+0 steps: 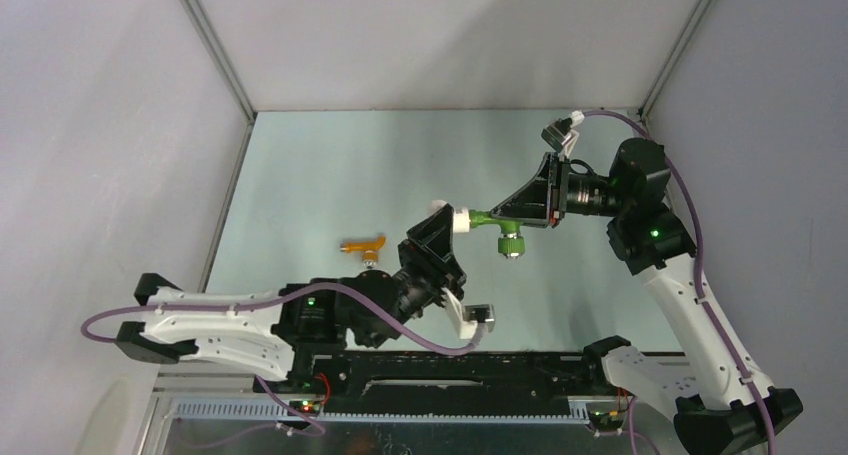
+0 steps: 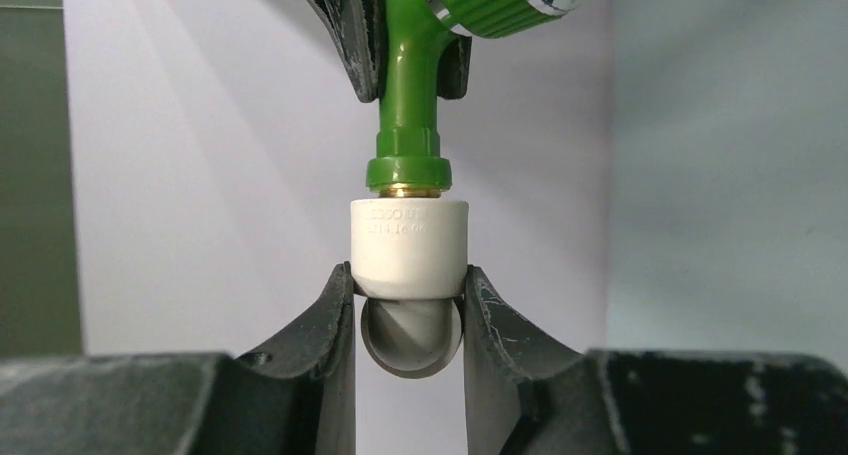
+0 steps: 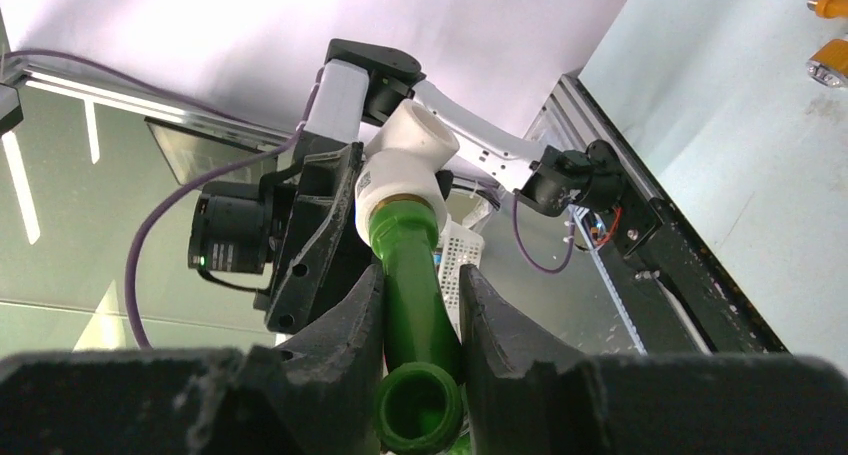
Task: Install the water faucets
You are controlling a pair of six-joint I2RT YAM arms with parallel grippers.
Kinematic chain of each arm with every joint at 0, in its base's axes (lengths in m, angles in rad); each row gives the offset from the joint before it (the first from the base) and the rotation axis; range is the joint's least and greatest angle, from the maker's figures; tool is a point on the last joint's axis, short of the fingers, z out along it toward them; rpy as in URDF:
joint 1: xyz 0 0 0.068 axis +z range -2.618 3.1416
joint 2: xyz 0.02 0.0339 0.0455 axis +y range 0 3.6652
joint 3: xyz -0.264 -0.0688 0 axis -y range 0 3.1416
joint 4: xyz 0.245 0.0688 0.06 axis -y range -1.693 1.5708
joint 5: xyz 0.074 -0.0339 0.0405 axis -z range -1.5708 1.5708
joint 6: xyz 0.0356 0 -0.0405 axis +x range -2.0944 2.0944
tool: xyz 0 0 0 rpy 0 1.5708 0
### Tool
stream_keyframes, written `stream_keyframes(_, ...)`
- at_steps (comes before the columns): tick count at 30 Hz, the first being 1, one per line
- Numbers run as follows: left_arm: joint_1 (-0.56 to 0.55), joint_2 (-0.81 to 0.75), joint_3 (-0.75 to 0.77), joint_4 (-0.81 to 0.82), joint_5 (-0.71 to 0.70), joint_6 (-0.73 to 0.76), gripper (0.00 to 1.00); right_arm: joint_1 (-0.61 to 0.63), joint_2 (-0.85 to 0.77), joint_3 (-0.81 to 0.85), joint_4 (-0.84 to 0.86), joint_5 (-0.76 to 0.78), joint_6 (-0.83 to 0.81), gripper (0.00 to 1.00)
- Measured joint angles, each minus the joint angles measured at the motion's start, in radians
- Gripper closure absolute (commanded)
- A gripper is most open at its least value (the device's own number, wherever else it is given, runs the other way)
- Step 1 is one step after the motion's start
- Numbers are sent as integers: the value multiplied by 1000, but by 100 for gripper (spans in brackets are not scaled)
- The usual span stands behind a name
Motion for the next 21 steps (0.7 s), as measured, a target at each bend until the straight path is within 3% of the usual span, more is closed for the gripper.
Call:
stream_keyframes(6,-31,77,8,84,-204,187,100,4,10,0,8,6,-6,100)
stream_keyframes(13,-51,92,8,129,-291,310,100,16,24,0,37,-10,5,100)
stream_keyframes(14,-53,92,8,132,-295,315,94,17,24,0,40,-12,5,100)
stream_keyframes(16,-56,92,8,137,-299,325,62,18,24,0,46,-16,5,100)
stream_keyframes(17,-56,92,8,137,-300,327,38,18,25,0,47,-18,5,100)
stream_keyframes(18,-56,92,7,140,-301,327,8,18,27,0,48,-19,5,100)
stream_keyframes(19,-56,92,4,142,-302,335,1,18,29,1,49,-21,5,100)
stream_keyframes(21,-56,89,2,150,-312,338,0,15,36,2,29,-8,0,100)
